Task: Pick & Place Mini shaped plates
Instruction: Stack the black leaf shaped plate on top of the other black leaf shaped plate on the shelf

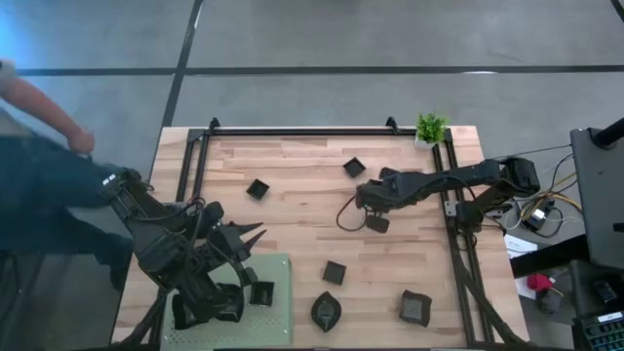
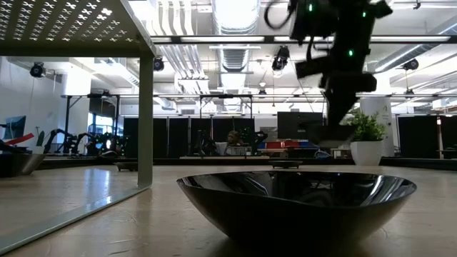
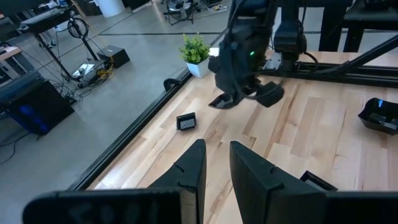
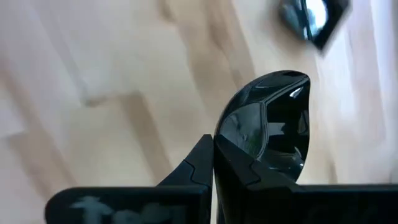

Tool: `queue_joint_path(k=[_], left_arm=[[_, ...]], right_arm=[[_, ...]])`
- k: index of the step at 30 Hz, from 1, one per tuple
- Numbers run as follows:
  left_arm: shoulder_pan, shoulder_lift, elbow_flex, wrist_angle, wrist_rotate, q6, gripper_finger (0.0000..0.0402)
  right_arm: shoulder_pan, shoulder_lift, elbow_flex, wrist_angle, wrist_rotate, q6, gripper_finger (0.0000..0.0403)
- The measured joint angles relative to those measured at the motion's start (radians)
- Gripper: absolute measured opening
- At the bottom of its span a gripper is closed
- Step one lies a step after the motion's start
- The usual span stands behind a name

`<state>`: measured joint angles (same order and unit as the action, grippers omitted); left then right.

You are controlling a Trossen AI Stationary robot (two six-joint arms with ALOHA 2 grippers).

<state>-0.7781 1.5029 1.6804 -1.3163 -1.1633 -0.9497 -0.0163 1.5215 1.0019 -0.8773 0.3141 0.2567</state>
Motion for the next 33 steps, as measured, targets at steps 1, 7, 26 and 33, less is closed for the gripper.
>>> queue_joint_path(k=[1,7,26,33], left_arm=[[0.000,0.000,0.000,0.000,0.000,0.000,0.0067],[0.000,0.000,0.000,0.000,0.000,0.008,0.0067],[0.000,0.000,0.000,0.000,0.024,0.010,0.0067],[0.001,0.000,0.000,0.001,0.030,0.009,0.0067]], right_arm=[[0.017,0.000,0.009,0.016,0.000,-0.026,0.0008],[0.089,0.000,0.019,0.209,0.000,-0.288,0.0008],[0.090,0.263,0.126,0.492,-0.057,-0.718,0.0008],[0.090,0.383,0.205,0.504,-0.061,-0.824,0.0008]])
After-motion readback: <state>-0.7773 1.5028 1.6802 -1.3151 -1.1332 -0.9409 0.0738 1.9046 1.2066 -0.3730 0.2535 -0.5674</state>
